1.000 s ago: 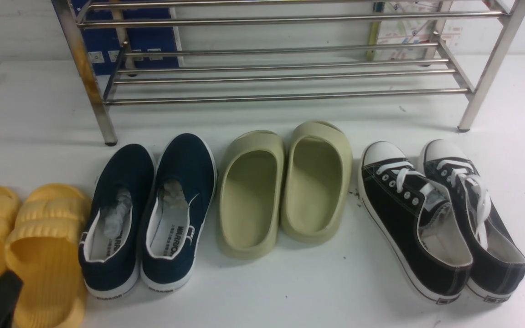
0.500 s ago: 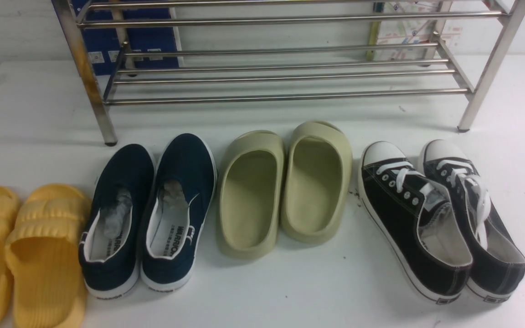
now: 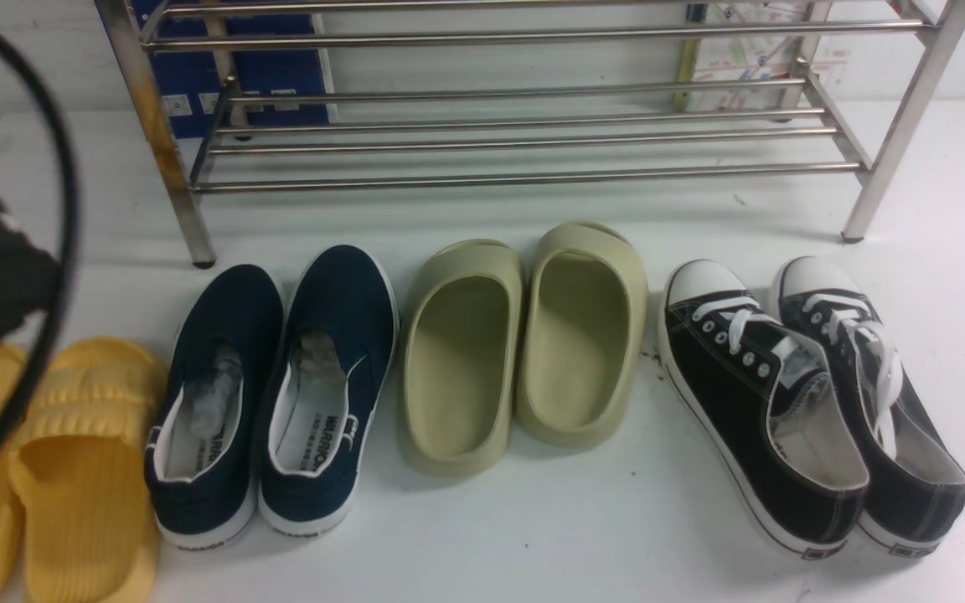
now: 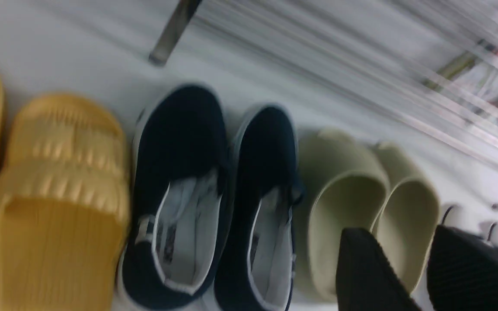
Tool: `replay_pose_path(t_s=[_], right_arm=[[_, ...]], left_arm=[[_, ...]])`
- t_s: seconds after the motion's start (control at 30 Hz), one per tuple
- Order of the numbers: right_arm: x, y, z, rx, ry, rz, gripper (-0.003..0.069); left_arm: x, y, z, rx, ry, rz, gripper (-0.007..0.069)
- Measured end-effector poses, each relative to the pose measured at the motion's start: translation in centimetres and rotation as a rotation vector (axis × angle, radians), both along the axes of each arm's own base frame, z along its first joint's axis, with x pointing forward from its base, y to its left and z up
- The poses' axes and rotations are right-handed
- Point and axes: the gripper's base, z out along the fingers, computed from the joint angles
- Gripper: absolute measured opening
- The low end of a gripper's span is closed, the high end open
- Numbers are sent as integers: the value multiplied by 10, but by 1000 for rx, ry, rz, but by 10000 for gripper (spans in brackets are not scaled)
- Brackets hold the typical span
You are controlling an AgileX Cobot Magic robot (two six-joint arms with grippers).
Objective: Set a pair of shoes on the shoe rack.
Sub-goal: Use the left arm to grab the shoe closest to it
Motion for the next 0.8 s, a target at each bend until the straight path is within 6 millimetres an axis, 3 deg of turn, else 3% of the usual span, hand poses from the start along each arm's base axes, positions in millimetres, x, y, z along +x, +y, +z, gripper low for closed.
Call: replay_pose_path(t_s=[0.03, 0.13, 0.43, 0.6, 0.8], right_arm=[[0, 0, 0, 1, 0, 0, 246], [0, 0, 0, 1, 0, 0, 246], [0, 0, 0, 1, 0, 0, 246], [0, 0, 0, 1, 0, 0, 246], [0, 0, 0, 1, 0, 0, 246]], left_arm=[[15, -5, -10, -3, 113, -33, 239], [35, -14, -19, -3, 241, -109, 239], [87, -29, -6, -2, 395, -243, 261], [102, -38, -12, 35, 498, -291, 347], [113, -64, -41, 162, 628, -254, 479]])
